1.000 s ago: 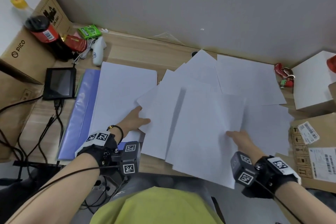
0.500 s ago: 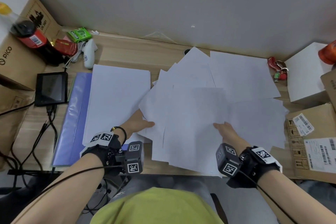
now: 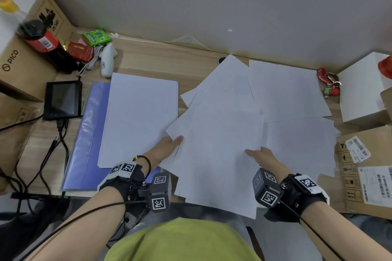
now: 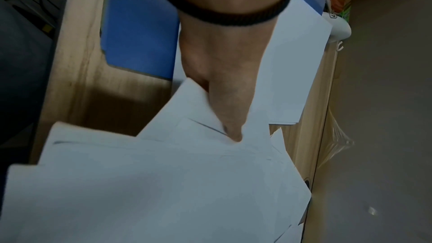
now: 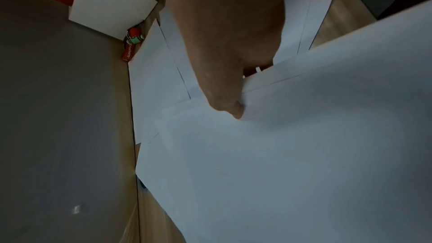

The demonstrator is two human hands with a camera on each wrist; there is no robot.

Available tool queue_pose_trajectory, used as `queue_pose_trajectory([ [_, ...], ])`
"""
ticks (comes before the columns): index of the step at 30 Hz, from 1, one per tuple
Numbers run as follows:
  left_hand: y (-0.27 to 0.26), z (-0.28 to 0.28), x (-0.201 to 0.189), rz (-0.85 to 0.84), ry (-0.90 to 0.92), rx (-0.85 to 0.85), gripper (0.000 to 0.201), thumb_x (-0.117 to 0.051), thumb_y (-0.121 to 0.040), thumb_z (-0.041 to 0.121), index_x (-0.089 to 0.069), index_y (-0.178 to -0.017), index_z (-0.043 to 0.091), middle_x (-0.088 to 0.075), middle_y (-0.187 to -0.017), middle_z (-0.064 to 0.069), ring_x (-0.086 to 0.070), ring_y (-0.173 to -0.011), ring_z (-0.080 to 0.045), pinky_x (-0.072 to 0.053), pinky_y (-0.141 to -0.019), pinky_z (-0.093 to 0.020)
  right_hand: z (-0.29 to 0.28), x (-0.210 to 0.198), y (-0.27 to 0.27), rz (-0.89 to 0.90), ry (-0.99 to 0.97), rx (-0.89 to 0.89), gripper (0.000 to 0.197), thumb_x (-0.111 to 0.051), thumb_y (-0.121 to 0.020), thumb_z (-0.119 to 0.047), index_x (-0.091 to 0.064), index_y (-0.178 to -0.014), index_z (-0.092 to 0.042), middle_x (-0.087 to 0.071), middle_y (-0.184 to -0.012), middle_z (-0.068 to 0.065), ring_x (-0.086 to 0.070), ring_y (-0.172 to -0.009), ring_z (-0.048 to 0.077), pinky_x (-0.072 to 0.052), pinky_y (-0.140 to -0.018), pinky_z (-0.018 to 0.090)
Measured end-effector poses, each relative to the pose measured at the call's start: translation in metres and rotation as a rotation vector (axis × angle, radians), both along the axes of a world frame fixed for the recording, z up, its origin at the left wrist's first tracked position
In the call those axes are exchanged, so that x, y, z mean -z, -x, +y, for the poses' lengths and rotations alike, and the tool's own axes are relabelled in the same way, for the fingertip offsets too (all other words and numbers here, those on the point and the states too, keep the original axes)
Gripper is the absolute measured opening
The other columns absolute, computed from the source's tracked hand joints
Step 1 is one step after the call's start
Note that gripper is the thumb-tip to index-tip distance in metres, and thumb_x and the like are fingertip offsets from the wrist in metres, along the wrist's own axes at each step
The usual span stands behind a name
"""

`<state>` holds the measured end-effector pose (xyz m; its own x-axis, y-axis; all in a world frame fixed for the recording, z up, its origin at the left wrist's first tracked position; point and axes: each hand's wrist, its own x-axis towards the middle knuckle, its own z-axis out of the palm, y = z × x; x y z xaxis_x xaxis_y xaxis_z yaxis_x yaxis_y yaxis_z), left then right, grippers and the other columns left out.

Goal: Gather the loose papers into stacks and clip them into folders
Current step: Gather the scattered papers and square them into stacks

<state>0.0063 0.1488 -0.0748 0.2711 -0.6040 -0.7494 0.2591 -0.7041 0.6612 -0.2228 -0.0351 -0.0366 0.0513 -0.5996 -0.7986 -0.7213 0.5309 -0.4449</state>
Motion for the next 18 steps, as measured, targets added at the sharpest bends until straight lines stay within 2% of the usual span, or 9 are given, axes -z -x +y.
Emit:
queue_pose_trajectory([
  [2, -0.005, -0.001, 0.001, -0.051, -0.038, -0.036, 0.045, -0.043, -0.099, 0.045, -0.054, -0.131, 0.014, -0.064, -0.118, -0.004, -0.062, -0.105, -0.023, -0.05, -0.094, -0.038, -0.002, -0.002, 0.007, 0.01, 0.04, 0.003, 0.044, -0.055, -0.096, -0.008, -0.042, -0.135, 0.008, -0.053, -0.128, 0.013, -0.055, -0.106, 0.03, -0.045, -0.066, 0.025],
  [3, -0.009, -0.001, 0.003, -0.077, -0.045, -0.038, 0.046, -0.043, -0.1, 0.044, -0.054, -0.132, 0.013, -0.064, -0.119, -0.005, -0.062, -0.105, -0.025, -0.05, -0.094, -0.039, -0.005, -0.003, 0.012, 0.018, 0.068, 0.013, 0.038, -0.054, -0.096, -0.007, -0.048, -0.13, 0.008, -0.056, -0.126, 0.017, -0.054, -0.099, 0.027, -0.045, -0.06, 0.023],
  [5, -0.015, 0.001, 0.006, -0.109, -0.058, -0.03, 0.046, -0.047, -0.099, 0.04, -0.051, -0.135, 0.011, -0.062, -0.125, -0.008, -0.061, -0.109, -0.027, -0.049, -0.098, -0.041, -0.012, -0.003, 0.023, 0.049, 0.116, 0.03, 0.034, -0.055, -0.095, -0.008, -0.052, -0.126, 0.008, -0.057, -0.127, 0.021, -0.052, -0.093, 0.024, -0.045, -0.067, 0.024],
  [7, -0.019, 0.004, 0.008, -0.127, -0.052, -0.031, 0.046, -0.052, -0.098, 0.031, -0.047, -0.139, 0.011, -0.058, -0.131, -0.009, -0.057, -0.115, -0.028, -0.047, -0.1, -0.041, -0.019, -0.003, 0.033, 0.085, 0.146, 0.057, 0.035, -0.055, -0.095, -0.01, -0.052, -0.126, 0.007, -0.057, -0.127, 0.021, -0.053, -0.096, 0.028, -0.041, -0.076, 0.03],
  [10, -0.024, 0.007, 0.009, -0.16, 0.029, -0.004, 0.06, -0.059, -0.094, 0.011, -0.033, -0.147, 0.019, -0.048, -0.142, -0.004, -0.048, -0.127, -0.025, -0.041, -0.106, -0.041, -0.023, -0.005, 0.041, 0.117, 0.157, 0.06, 0.036, -0.053, -0.095, -0.008, -0.049, -0.128, 0.006, -0.055, -0.114, 0.012, -0.055, -0.109, 0.035, -0.041, -0.072, 0.031],
  [12, -0.026, 0.007, 0.006, -0.167, 0.095, 0.022, 0.072, -0.06, -0.09, 0.002, -0.027, -0.149, 0.026, -0.043, -0.143, 0.002, -0.044, -0.127, -0.02, -0.04, -0.105, -0.039, -0.022, -0.006, 0.041, 0.133, 0.151, 0.048, 0.036, -0.053, -0.095, -0.009, -0.049, -0.127, 0.006, -0.051, -0.108, 0.01, -0.053, -0.1, 0.032, -0.039, -0.069, 0.031],
  [14, -0.028, 0.004, 0.0, -0.169, 0.154, 0.049, 0.076, -0.059, -0.088, -0.004, -0.027, -0.148, 0.029, -0.043, -0.137, 0.005, -0.046, -0.121, -0.017, -0.045, -0.096, -0.031, -0.021, -0.003, 0.04, 0.139, 0.134, 0.033, 0.037, -0.053, -0.095, -0.01, -0.049, -0.127, 0.008, -0.053, -0.112, 0.015, -0.049, -0.095, 0.027, -0.037, -0.071, 0.032],
  [16, -0.028, -0.001, -0.004, -0.159, 0.153, 0.045, 0.063, -0.058, -0.09, 0.002, -0.037, -0.141, 0.031, -0.051, -0.129, 0.005, -0.053, -0.112, -0.016, -0.049, -0.088, -0.027, -0.018, -0.002, 0.038, 0.132, 0.119, 0.027, 0.038, -0.053, -0.095, -0.01, -0.047, -0.129, 0.007, -0.054, -0.122, 0.018, -0.05, -0.099, 0.029, -0.036, -0.077, 0.032],
  [18, -0.03, -0.005, -0.004, -0.171, 0.099, -0.01, 0.025, -0.058, -0.095, 0.026, -0.056, -0.118, 0.034, -0.061, -0.117, 0.004, -0.059, -0.104, -0.016, -0.049, -0.091, -0.032, -0.015, 0.001, 0.037, 0.109, 0.101, 0.031, 0.038, -0.052, -0.095, -0.008, -0.046, -0.13, 0.006, -0.054, -0.116, 0.014, -0.051, -0.1, 0.028, -0.038, -0.077, 0.032],
])
